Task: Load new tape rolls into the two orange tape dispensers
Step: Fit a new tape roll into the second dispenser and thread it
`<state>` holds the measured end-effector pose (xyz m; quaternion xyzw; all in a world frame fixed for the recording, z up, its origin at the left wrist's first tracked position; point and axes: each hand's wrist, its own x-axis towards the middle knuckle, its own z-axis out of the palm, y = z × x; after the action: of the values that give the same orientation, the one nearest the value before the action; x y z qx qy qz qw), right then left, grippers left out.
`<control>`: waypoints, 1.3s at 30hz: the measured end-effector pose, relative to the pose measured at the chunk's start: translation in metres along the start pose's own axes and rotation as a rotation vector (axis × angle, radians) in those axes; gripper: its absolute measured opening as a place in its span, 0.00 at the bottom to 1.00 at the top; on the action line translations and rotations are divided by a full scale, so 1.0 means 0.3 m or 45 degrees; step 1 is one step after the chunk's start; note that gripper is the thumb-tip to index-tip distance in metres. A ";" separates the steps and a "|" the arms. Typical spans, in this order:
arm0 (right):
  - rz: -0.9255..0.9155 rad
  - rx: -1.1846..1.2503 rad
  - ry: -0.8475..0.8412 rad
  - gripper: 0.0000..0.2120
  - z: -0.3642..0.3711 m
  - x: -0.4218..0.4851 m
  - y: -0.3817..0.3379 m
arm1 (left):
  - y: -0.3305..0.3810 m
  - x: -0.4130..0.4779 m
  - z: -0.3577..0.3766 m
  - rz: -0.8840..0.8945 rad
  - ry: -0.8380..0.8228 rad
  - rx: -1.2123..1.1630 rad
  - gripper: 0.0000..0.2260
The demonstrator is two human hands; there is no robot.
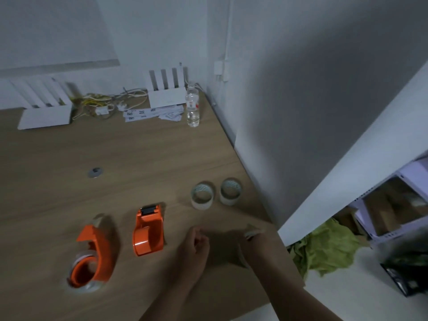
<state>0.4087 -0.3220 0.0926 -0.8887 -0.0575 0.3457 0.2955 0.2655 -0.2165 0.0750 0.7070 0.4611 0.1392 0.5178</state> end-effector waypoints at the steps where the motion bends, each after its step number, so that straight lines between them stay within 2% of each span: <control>1: 0.017 0.008 0.002 0.18 0.018 0.024 0.010 | -0.004 -0.002 -0.004 -0.002 0.006 0.000 0.10; 4: 0.026 -0.128 0.032 0.15 0.054 0.051 0.019 | -0.012 -0.008 -0.025 -0.015 -0.008 0.013 0.10; 7: 0.047 -0.129 0.094 0.19 0.073 0.060 0.017 | -0.031 -0.014 -0.045 -0.036 -0.034 -0.011 0.12; 10: 0.084 -0.163 0.134 0.17 0.087 0.067 0.020 | -0.052 -0.013 -0.062 -0.059 -0.040 -0.030 0.13; 21: -0.038 -0.174 0.299 0.19 0.144 0.052 0.030 | -0.083 0.037 -0.144 -0.089 -0.092 -0.057 0.12; 25: -0.155 -0.058 0.322 0.12 0.169 0.021 -0.013 | -0.083 0.065 -0.195 -0.051 -0.055 -0.104 0.11; 27: -0.223 0.055 0.309 0.12 0.189 0.006 -0.040 | -0.077 0.075 -0.236 -0.041 -0.031 -0.132 0.11; 32: -0.380 0.347 0.246 0.17 0.285 0.001 -0.101 | -0.095 0.113 -0.391 -0.032 0.158 -0.194 0.11; 36: -0.460 0.559 0.053 0.11 0.344 -0.035 -0.176 | -0.177 0.170 -0.512 -0.024 0.313 -0.236 0.14; 39: -0.531 0.601 -0.083 0.06 0.368 -0.081 -0.247 | -0.260 0.206 -0.568 -0.114 0.390 -0.244 0.11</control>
<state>0.3264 -0.2150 0.0838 -0.7532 -0.1661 0.3097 0.5561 0.1443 -0.0614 0.0629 0.6038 0.5503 0.2653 0.5121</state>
